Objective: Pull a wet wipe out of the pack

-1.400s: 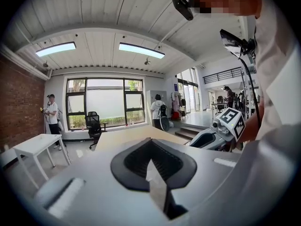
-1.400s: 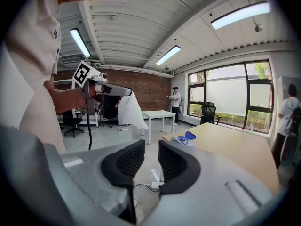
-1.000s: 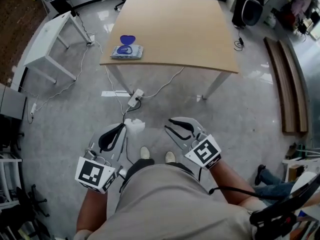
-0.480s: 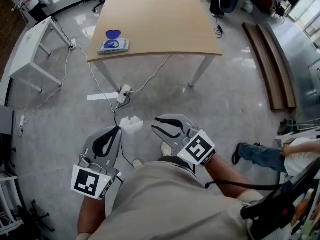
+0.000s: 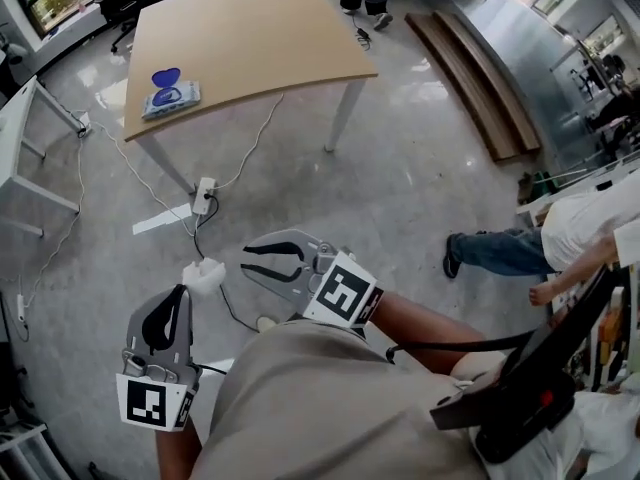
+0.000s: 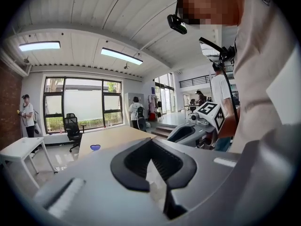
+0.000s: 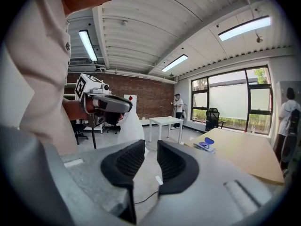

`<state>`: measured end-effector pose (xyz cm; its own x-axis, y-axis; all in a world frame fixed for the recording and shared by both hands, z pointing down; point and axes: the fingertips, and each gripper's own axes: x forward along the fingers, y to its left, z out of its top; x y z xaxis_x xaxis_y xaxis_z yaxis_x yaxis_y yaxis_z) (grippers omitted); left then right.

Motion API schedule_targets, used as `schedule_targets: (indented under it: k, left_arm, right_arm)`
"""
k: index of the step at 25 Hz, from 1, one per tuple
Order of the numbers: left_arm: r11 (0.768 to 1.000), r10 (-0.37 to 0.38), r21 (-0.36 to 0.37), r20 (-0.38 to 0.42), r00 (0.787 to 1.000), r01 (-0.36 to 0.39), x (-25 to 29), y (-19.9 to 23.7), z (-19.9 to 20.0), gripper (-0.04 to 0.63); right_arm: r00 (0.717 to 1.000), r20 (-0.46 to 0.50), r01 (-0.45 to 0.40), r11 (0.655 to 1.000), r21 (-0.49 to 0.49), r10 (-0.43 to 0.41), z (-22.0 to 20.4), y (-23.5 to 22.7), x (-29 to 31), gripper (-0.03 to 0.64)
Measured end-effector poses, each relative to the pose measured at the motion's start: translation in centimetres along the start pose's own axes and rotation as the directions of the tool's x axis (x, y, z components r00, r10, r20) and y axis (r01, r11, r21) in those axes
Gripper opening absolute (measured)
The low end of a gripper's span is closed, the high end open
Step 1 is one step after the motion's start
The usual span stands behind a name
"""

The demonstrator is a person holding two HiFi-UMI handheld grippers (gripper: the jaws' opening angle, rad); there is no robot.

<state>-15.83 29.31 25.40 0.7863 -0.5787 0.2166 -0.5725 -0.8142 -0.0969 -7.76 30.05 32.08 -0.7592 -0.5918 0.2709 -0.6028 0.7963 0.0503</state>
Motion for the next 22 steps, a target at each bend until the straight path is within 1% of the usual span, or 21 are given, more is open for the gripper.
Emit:
schedule_targets:
  k: [3, 6, 12, 18, 20, 22]
  left_arm:
    - [1.0, -0.02, 0.001, 0.011, 1.0, 0.02, -1.2, 0.0, 0.0, 0.006]
    - [0.998, -0.058, -0.001, 0.024, 0.998, 0.058, -1.6, -0.2, 0.3, 0.008]
    - [0.994, -0.106, 0.004, 0.035, 0.994, 0.106, -3.8, -0.4, -0.8, 0.007]
    - [0.993, -0.12, 0.004, 0.035, 0.992, 0.12, -6.2, -0.1, -2.0, 0.006]
    - [0.992, -0.126, 0.002, 0.024, 0.992, 0.126, -6.6, -0.1, -2.3, 0.007]
    - [0.993, -0.121, 0.004, 0.03, 0.992, 0.121, -6.7, 0.0, -2.2, 0.006]
  right_arm:
    - [1.0, -0.001, 0.011, 1.0, 0.0, -0.011, 0.4, 1.4, 0.3, 0.083]
    - [0.999, -0.008, 0.037, 0.999, 0.007, -0.037, 0.9, 2.2, 0.2, 0.083]
    - [0.997, -0.022, 0.074, 0.997, 0.002, -0.074, 1.1, 4.7, 0.8, 0.083]
    - [0.997, -0.022, 0.079, 0.997, -0.005, -0.08, 1.6, 7.3, 1.8, 0.083]
    - [0.997, -0.021, 0.079, 0.997, -0.009, -0.079, 1.8, 7.7, 2.0, 0.083]
    - [0.997, -0.021, 0.077, 0.997, -0.012, -0.077, 1.9, 8.0, 2.2, 0.083]
